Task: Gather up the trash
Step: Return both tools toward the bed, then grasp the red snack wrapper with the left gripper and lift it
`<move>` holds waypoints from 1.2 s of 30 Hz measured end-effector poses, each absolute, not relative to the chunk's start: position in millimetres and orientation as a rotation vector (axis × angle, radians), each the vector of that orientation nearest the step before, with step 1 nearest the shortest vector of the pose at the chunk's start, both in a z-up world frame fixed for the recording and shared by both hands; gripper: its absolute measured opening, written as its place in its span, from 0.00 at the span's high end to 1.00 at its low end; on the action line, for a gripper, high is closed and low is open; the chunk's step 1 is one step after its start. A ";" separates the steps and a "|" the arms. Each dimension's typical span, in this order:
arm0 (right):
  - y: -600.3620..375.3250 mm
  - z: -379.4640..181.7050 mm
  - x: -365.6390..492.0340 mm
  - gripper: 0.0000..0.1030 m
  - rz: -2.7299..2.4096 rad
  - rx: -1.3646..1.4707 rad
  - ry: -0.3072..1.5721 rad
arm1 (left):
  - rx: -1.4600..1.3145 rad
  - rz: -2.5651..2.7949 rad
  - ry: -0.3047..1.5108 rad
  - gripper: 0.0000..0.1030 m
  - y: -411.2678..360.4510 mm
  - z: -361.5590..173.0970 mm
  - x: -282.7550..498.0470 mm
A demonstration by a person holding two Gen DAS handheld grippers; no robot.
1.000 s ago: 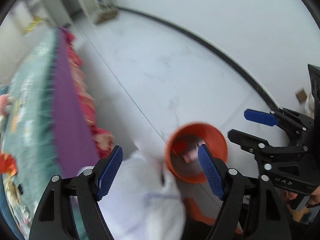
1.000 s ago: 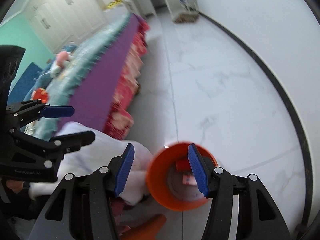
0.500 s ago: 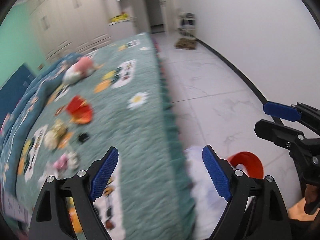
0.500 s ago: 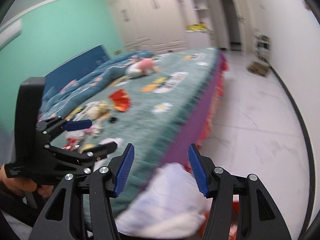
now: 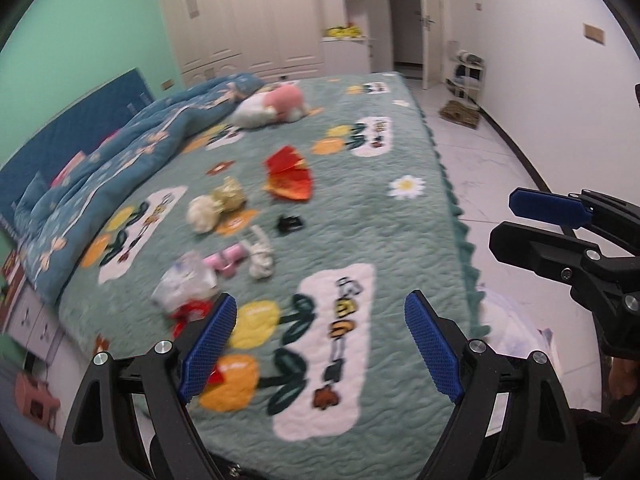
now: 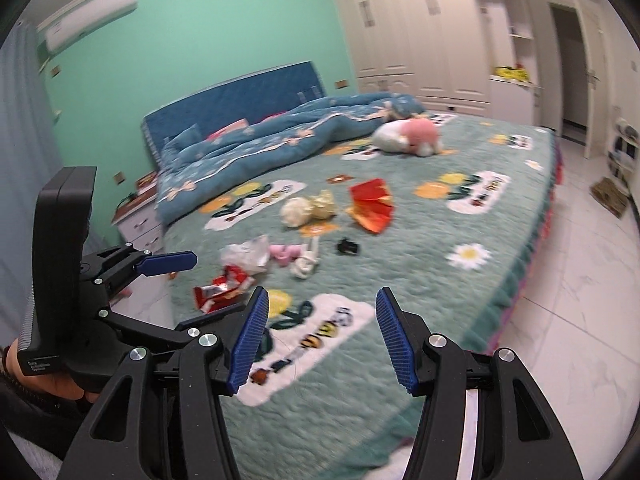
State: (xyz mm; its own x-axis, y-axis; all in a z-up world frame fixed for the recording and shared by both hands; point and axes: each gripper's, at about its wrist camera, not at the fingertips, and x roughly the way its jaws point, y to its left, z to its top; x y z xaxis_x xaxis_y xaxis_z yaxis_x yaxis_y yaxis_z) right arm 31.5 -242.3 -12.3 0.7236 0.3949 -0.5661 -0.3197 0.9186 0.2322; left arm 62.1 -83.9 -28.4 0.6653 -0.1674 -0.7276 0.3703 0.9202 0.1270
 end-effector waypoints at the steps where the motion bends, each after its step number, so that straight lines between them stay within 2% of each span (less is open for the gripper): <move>1: -234.7 -11.5 36.1 0.45 0.410 0.113 0.653 | 0.268 -0.296 0.791 0.17 -77.0 -29.1 63.5; 19: -123.4 -22.3 114.3 0.45 0.586 0.027 0.733 | 0.107 -0.113 0.892 0.17 27.7 -53.2 96.5; 36: -88.4 -59.6 167.4 0.45 0.618 0.010 0.832 | 0.061 -0.087 1.041 0.17 58.9 -110.1 141.5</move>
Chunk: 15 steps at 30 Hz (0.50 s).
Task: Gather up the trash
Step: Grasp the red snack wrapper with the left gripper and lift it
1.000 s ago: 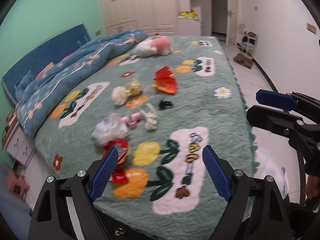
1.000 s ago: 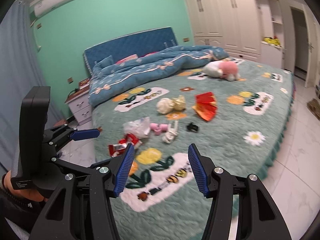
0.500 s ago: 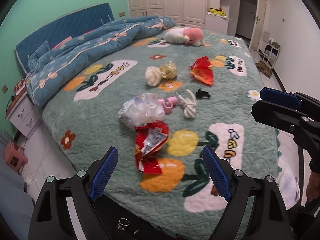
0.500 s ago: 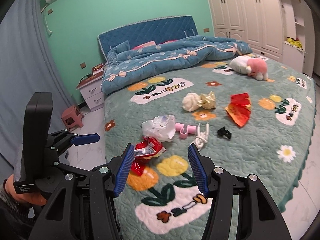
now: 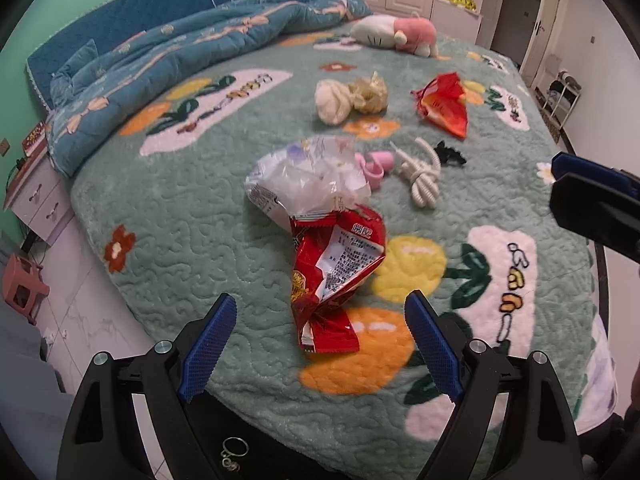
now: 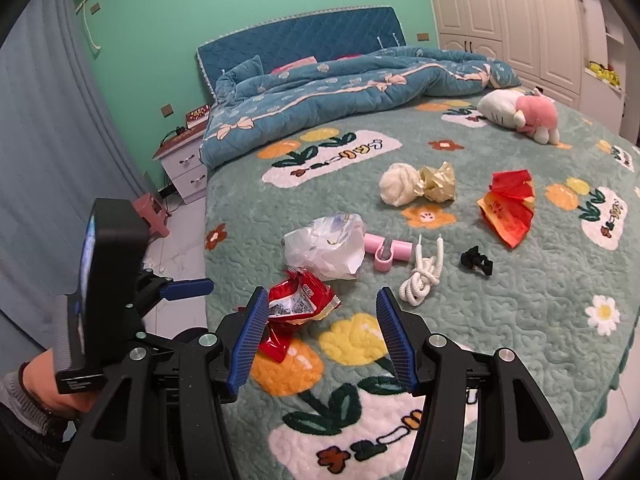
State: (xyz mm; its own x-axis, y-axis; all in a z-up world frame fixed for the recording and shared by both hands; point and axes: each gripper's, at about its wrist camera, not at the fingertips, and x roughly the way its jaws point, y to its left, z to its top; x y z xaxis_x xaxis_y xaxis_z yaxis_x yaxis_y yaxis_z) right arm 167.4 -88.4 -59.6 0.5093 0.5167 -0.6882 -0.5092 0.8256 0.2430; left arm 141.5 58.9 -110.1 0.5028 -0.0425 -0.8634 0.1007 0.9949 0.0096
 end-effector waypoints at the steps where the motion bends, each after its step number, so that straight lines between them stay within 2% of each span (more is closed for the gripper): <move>1: -88.0 -61.9 169.7 0.45 0.618 0.011 0.837 | 0.063 -0.091 1.049 0.17 59.3 -113.9 145.4; 15: -84.3 -85.9 195.8 0.45 0.607 0.016 0.893 | 0.092 -0.107 1.166 0.17 59.0 -166.0 184.5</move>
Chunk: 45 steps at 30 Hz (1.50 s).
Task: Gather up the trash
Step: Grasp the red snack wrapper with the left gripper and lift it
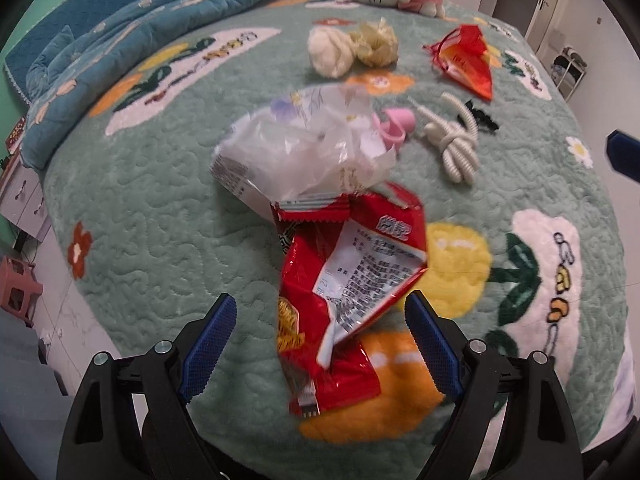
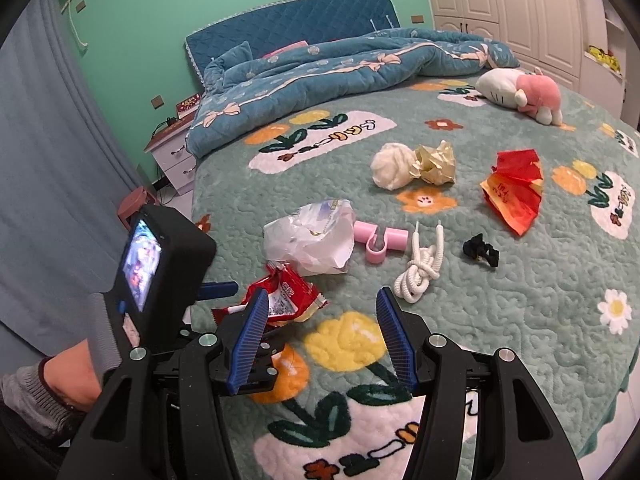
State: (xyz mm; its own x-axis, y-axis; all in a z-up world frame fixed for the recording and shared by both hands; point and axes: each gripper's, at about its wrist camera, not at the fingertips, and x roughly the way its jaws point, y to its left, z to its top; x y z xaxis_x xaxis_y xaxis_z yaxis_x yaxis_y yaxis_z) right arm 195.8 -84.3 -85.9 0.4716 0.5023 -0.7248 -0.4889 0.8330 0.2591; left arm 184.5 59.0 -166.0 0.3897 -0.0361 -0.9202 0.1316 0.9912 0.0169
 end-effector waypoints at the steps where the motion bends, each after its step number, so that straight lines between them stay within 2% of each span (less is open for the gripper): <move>1: -83.6 -87.2 197.5 0.45 0.607 0.016 0.896 | 0.092 -0.107 1.175 0.17 58.8 -169.1 186.9; 7: -81.3 -95.0 206.5 0.45 0.607 0.022 0.915 | 0.097 -0.122 1.209 0.17 54.7 -183.8 197.5; 10: -83.1 -98.2 209.8 0.45 0.599 0.026 0.922 | 0.102 -0.122 1.208 0.13 52.4 -188.2 201.8; 27: -88.3 -104.6 213.4 0.45 0.587 0.042 0.932 | 0.145 -0.122 1.168 0.13 39.6 -191.3 214.1; 28: -89.1 -104.5 213.2 0.45 0.586 0.043 0.931 | 0.151 -0.123 1.165 0.15 38.5 -191.1 214.1; 30: -90.9 -104.7 213.4 0.45 0.582 0.047 0.928 | 0.149 -0.140 1.163 0.29 36.2 -189.8 212.4; 32: -92.1 -104.8 212.8 0.45 0.579 0.050 0.927 | 0.152 -0.140 1.158 0.32 34.0 -188.6 210.2; 34: -92.5 -104.8 211.7 0.45 0.580 0.052 0.925 | 0.151 -0.141 1.156 0.43 33.8 -188.0 209.6; 37: -92.5 -104.8 212.8 0.45 0.579 0.050 0.928 | 0.124 -0.137 1.154 0.53 38.1 -185.8 209.6; 45: -94.0 -103.0 208.7 0.45 0.579 0.052 0.919 | 0.088 -0.135 1.148 0.68 48.8 -180.0 208.2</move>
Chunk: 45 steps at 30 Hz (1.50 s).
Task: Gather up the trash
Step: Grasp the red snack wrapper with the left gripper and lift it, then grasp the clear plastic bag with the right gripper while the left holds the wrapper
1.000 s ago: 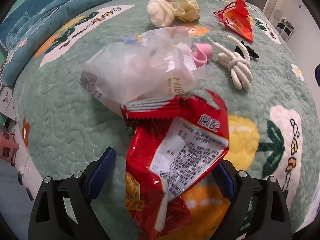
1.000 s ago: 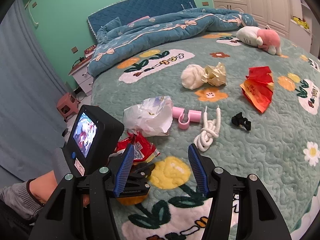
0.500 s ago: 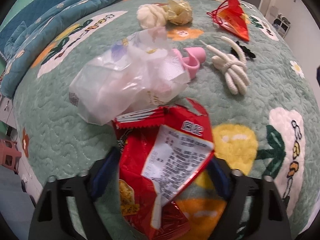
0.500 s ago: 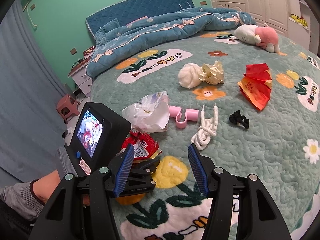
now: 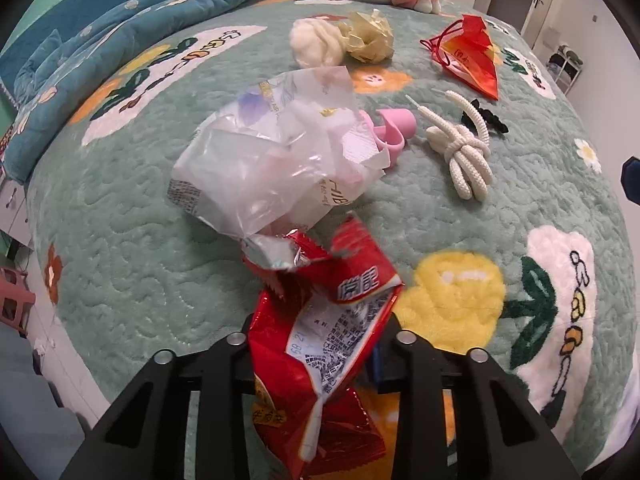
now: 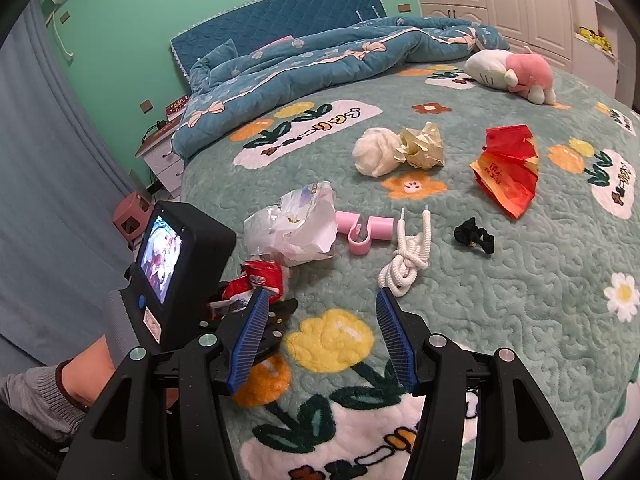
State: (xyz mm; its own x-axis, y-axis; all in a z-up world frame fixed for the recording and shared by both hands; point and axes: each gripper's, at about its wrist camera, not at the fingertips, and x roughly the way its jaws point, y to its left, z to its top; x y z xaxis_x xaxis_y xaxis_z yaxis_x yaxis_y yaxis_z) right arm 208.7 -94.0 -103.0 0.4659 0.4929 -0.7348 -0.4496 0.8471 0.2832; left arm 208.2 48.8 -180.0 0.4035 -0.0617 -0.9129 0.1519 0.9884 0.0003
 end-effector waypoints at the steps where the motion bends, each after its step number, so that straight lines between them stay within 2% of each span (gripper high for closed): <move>1: -93.8 -103.1 207.6 0.45 0.580 0.052 0.918 | 0.086 -0.138 1.149 0.68 49.1 -179.2 207.4; 15: -51.1 -106.8 222.3 0.45 0.666 -0.013 0.931 | 0.073 -0.077 1.108 0.68 86.1 -150.8 178.3; 34: 19.0 -143.3 313.1 0.45 0.727 -0.116 0.973 | 0.039 -0.031 1.120 0.68 135.0 -159.8 221.7; 42: 45.8 -189.8 331.1 0.46 0.759 -0.177 1.079 | 0.032 -0.032 1.142 0.68 138.2 -172.8 234.0; 43: 47.2 -194.2 332.0 0.53 0.761 -0.180 1.085 | 0.029 -0.032 1.148 0.68 138.9 -175.0 234.6; 44: 48.4 -199.3 332.7 0.68 0.763 -0.182 1.097 | 0.026 -0.033 1.151 0.68 139.2 -176.3 234.9; 45: 49.5 -204.5 333.5 0.75 0.757 -0.189 1.105 | 0.026 -0.031 1.153 0.68 139.8 -178.1 234.9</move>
